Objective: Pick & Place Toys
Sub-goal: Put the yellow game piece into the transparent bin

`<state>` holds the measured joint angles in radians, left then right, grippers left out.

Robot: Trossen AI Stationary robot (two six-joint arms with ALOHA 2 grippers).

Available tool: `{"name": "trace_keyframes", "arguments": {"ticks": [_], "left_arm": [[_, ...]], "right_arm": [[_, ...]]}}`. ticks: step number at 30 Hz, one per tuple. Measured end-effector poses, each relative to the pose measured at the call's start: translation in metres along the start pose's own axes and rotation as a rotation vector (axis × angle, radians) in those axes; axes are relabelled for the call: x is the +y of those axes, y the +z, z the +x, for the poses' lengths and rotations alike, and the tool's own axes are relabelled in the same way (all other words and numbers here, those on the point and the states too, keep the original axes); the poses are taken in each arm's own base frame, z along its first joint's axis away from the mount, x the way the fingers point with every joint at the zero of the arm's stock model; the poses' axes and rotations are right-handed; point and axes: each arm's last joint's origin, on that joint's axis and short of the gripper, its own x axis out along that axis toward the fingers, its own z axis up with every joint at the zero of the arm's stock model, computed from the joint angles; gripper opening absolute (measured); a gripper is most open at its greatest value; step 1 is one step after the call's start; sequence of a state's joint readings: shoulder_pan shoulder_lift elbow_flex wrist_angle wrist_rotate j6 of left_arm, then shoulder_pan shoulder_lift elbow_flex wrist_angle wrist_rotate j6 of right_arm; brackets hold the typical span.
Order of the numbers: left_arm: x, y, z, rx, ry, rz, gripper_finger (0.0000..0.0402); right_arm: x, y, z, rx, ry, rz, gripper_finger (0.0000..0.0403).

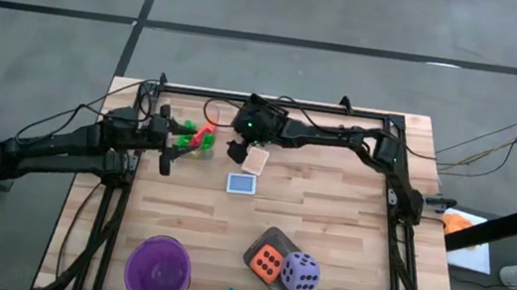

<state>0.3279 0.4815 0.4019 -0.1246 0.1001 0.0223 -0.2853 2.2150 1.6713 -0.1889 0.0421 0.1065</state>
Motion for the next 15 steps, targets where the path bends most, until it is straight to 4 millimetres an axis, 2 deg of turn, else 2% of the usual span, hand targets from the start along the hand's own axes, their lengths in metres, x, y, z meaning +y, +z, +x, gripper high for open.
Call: {"name": "trace_keyframes", "arguments": {"ticks": [6, 15], "left_arm": [[0.000, 0.000, 0.000, 0.000, 0.004, 0.000, 0.0216], [0.000, 0.002, 0.000, -0.017, 0.004, -0.025, 0.0216]], "right_arm": [[-0.012, -0.005, 0.001, 0.029, -0.003, 0.065, 0.0339], [-0.013, -0.009, 0.000, 0.083, -0.005, 0.140, 0.0339]]}}
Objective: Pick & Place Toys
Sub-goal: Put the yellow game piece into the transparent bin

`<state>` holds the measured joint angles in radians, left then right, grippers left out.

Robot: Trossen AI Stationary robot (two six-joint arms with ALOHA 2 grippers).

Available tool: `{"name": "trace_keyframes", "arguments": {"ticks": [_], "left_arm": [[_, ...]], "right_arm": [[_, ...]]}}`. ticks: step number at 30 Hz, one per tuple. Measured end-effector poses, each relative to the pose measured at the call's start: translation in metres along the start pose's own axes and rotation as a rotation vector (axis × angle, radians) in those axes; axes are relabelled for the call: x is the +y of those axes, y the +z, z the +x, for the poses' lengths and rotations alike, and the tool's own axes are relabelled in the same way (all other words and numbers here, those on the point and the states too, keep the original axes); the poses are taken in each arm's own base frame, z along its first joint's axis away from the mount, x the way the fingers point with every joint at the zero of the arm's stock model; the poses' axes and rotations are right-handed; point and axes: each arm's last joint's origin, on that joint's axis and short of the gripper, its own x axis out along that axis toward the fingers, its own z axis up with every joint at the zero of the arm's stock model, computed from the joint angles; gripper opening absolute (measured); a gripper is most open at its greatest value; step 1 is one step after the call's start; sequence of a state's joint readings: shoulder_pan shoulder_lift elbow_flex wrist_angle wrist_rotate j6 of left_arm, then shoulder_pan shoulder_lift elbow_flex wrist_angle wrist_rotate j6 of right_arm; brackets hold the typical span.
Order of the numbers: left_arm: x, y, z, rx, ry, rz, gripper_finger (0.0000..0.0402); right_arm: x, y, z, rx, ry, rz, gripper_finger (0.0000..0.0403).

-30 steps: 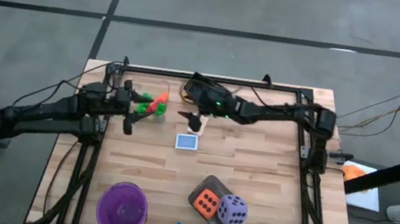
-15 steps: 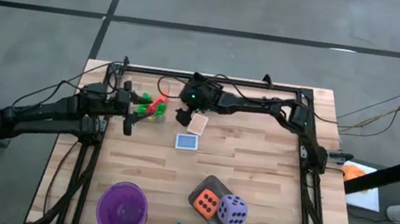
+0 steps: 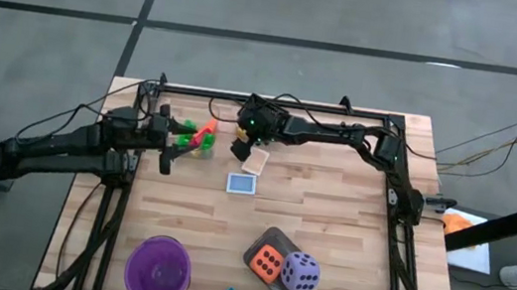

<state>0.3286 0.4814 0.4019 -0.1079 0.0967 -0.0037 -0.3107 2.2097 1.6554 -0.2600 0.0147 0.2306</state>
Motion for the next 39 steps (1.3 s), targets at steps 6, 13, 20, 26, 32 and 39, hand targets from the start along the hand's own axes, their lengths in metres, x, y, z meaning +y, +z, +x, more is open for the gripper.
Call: {"name": "trace_keyframes", "arguments": {"ticks": [6, 13, 20, 26, 32, 39], "left_arm": [[0.000, -0.001, 0.000, 0.011, 0.000, -0.024, 0.0216], [0.000, -0.002, 0.000, 0.025, 0.000, -0.024, 0.0216], [0.000, -0.009, 0.006, 0.097, -0.003, -0.031, 0.0216], [-0.002, -0.021, 0.037, 0.214, -0.040, -0.025, 0.0216], [-0.009, -0.024, 0.083, 0.393, -0.083, 0.030, 0.0216], [-0.013, -0.016, 0.135, 0.565, -0.131, 0.148, 0.0224]], "right_arm": [[0.043, 0.006, -0.018, -0.116, 0.081, -0.183, 0.0337], [0.078, 0.012, -0.056, -0.473, 0.206, -0.332, 0.0278], [0.058, -0.025, -0.097, -0.751, 0.412, -0.327, 0.0203], [0.041, -0.063, -0.139, -0.755, 0.425, -0.326, 0.0173], [0.028, -0.094, -0.171, -0.755, 0.423, -0.344, 0.0172], [0.012, -0.128, -0.191, -0.752, 0.375, -0.348, 0.0172]]}}
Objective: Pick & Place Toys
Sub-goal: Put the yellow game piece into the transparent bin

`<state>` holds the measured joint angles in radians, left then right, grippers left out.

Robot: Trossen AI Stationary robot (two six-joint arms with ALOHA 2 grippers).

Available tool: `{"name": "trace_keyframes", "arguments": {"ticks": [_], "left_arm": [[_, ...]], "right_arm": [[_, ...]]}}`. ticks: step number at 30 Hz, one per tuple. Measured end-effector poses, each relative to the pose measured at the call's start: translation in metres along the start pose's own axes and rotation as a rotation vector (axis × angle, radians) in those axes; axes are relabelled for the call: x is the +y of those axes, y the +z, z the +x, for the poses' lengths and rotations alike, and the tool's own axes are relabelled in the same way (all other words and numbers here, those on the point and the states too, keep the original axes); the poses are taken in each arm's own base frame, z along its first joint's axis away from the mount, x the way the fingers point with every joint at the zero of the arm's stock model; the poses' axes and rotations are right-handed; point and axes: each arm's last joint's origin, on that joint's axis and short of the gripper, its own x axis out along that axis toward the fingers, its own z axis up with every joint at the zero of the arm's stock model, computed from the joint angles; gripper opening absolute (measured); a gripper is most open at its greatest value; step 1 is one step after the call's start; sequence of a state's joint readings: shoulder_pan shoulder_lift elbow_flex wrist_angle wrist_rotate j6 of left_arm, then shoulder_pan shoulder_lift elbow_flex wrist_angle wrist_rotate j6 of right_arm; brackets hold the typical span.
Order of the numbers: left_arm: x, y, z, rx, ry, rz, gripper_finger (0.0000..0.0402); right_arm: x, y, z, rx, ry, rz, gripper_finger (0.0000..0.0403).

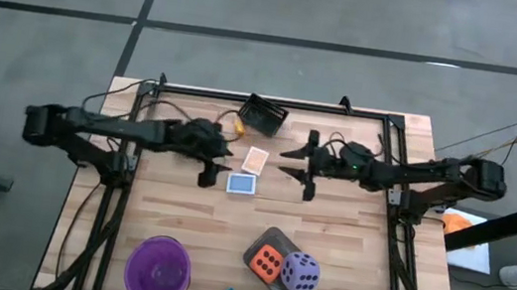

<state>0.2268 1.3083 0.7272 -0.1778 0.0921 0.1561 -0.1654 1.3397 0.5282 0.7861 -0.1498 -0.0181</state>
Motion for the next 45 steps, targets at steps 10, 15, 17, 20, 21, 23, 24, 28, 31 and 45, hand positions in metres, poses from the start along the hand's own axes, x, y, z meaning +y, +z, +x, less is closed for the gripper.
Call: {"name": "trace_keyframes", "arguments": {"ticks": [10, 15, 17, 20, 21, 23, 24, 28, 31, 45], "left_arm": [[0.014, 0.035, 0.045, 0.277, 0.086, 0.050, 0.0347], [0.024, 0.045, 0.072, 0.368, 0.130, 0.076, 0.0377], [0.030, 0.050, 0.080, 0.400, 0.152, 0.096, 0.0377], [0.039, 0.052, 0.086, 0.446, 0.170, 0.131, 0.0371], [0.043, 0.052, 0.087, 0.460, 0.172, 0.133, 0.0367], [0.051, 0.051, 0.088, 0.481, 0.177, 0.128, 0.0357], [0.056, 0.050, 0.088, 0.487, 0.181, 0.122, 0.0352], [0.073, 0.043, 0.085, 0.496, 0.192, 0.077, 0.0335], [0.083, 0.040, 0.084, 0.481, 0.165, 0.033, 0.0332], [0.106, 0.020, 0.101, 0.510, 0.119, -0.038, 0.0332]], "right_arm": [[0.003, -0.025, -0.026, 0.062, -0.043, -0.059, 0.0172], [0.003, -0.029, -0.029, 0.076, -0.042, -0.085, 0.0172], [0.003, -0.031, -0.030, 0.083, -0.042, -0.097, 0.0172], [0.003, -0.033, -0.031, 0.090, -0.044, -0.109, 0.0172], [0.003, -0.034, -0.032, 0.092, -0.044, -0.112, 0.0172], [0.003, -0.035, -0.032, 0.098, -0.043, -0.118, 0.0172], [0.004, -0.036, -0.033, 0.099, -0.043, -0.123, 0.0172], [0.004, -0.036, -0.033, 0.100, -0.042, -0.134, 0.0172], [0.004, -0.036, -0.033, 0.101, -0.041, -0.145, 0.0172], [0.004, -0.036, -0.033, 0.101, -0.041, -0.157, 0.0172]]}}
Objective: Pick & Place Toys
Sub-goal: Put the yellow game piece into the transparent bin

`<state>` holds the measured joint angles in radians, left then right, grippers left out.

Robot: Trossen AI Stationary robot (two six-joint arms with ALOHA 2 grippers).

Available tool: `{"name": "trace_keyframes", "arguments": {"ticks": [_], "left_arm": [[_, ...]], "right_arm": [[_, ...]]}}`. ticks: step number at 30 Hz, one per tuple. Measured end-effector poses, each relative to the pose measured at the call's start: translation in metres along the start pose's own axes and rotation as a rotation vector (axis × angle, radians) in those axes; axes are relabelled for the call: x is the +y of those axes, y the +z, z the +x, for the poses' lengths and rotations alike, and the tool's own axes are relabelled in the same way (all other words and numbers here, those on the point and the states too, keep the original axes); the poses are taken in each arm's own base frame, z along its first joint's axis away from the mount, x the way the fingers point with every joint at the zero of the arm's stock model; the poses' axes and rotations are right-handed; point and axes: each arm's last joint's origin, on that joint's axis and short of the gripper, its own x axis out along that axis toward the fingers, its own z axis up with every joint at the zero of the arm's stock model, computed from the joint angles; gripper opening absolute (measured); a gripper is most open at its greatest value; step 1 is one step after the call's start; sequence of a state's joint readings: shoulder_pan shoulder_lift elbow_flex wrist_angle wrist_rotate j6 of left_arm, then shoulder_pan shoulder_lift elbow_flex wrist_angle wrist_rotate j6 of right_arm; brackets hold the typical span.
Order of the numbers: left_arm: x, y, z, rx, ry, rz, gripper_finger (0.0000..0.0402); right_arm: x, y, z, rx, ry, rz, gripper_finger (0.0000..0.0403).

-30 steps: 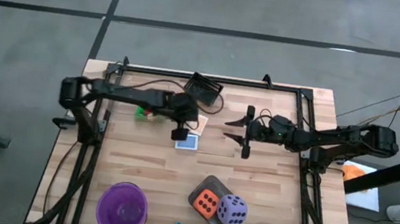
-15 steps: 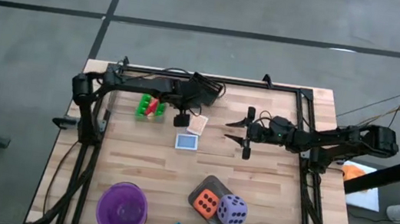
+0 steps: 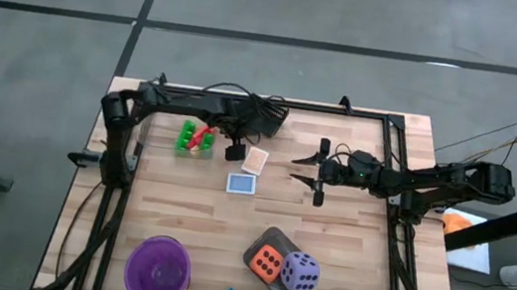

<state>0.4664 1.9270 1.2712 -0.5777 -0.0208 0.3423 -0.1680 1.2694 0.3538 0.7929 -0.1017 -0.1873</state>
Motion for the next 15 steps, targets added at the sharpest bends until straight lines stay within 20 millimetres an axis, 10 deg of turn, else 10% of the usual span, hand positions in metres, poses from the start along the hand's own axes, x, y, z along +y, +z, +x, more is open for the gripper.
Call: {"name": "trace_keyframes", "arguments": {"ticks": [15], "left_arm": [[0.0030, -0.0026, 0.0039, 0.030, -0.096, -0.061, 0.0332]], "right_arm": [[0.0001, -0.0003, 0.0000, 0.003, 0.001, -0.010, 0.0172]]}}
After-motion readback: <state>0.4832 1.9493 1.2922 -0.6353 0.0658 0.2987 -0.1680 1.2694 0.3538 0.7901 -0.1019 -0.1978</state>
